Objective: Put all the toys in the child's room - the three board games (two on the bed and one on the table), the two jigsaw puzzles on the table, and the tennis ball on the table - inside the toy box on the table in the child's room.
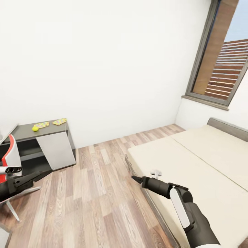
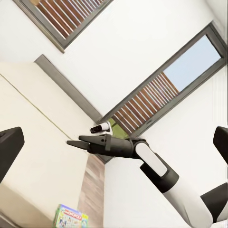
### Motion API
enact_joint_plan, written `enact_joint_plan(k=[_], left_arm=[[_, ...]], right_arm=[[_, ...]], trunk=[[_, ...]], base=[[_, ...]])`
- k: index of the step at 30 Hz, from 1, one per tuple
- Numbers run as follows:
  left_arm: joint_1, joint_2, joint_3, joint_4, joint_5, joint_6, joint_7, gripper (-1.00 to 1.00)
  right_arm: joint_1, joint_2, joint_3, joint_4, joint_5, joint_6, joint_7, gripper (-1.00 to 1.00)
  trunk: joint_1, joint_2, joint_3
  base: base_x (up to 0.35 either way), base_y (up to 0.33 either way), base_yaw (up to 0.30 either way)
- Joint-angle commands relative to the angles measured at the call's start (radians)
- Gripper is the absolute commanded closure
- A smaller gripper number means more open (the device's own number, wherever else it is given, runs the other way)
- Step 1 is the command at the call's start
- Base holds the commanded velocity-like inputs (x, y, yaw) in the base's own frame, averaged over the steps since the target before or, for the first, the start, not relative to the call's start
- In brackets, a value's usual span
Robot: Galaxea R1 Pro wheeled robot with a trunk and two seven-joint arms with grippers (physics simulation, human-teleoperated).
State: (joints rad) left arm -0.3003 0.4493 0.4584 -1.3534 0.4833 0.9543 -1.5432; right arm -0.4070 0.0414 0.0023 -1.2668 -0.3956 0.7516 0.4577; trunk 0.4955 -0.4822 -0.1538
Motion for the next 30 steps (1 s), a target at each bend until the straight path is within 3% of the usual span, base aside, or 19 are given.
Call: enact_joint_plan(k=[1,30], left_arm=[[0.000,0.000,0.000,0.000,0.000,0.011,-0.003,-1.00],[0.000,0.002,0.000,0.000,0.000,0.011,-0.005,-1.00]], right_arm=[[-0.001,0.000,-0.002,0.000,-0.002,0.006,0.001,-1.00],[-0.001,0.001,-0.024,-0.001,-0.002,0.006,0.002,-1.00]], trunk=[[0.001,-0.002,-0.001],[0.001,-0.002,0.017]], base=[[0.000,0.001,-0.258],[0.000,0.000,-0.258]])
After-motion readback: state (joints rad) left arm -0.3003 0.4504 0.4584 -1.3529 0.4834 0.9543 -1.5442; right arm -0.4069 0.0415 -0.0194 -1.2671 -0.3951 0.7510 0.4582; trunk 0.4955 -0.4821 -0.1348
